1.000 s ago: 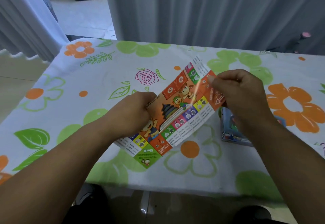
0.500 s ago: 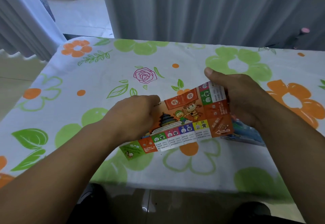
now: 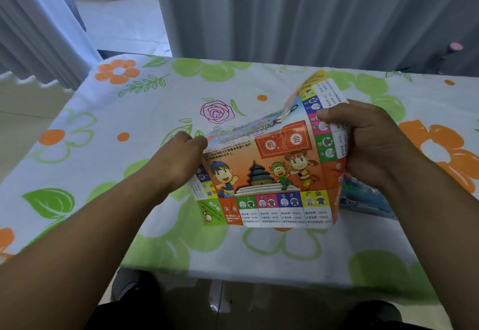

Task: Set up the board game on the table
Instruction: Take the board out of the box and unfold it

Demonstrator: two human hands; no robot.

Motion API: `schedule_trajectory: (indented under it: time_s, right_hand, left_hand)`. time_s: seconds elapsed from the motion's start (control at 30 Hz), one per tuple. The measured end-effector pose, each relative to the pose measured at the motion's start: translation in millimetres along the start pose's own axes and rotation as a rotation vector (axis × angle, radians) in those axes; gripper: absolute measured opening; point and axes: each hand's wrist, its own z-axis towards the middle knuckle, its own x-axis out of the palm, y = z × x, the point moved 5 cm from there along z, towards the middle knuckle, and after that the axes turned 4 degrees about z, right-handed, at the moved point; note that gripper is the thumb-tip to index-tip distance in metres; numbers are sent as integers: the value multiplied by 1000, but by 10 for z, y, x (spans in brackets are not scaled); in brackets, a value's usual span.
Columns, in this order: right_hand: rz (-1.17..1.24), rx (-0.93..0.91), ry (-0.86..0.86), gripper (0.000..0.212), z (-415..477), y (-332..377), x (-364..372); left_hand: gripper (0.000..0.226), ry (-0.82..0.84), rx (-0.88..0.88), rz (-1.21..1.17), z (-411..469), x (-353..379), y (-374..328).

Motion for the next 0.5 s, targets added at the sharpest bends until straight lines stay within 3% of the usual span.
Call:
schedule_trajectory:
  time_s: [0.17,0.27,0.5]
  right_hand:
    - [-17,-1,-19,15,17,-22,2]
    - [-89,12,-54,7,43,-71,-35]
    - [-203,168,-196,16,149,-386,-204]
  left_hand:
    - [27,61,-113,-175,34,111,85]
    - [31,0,-112,-180,58,41,76]
    - [43,-133,-86,-255,91,-160,122]
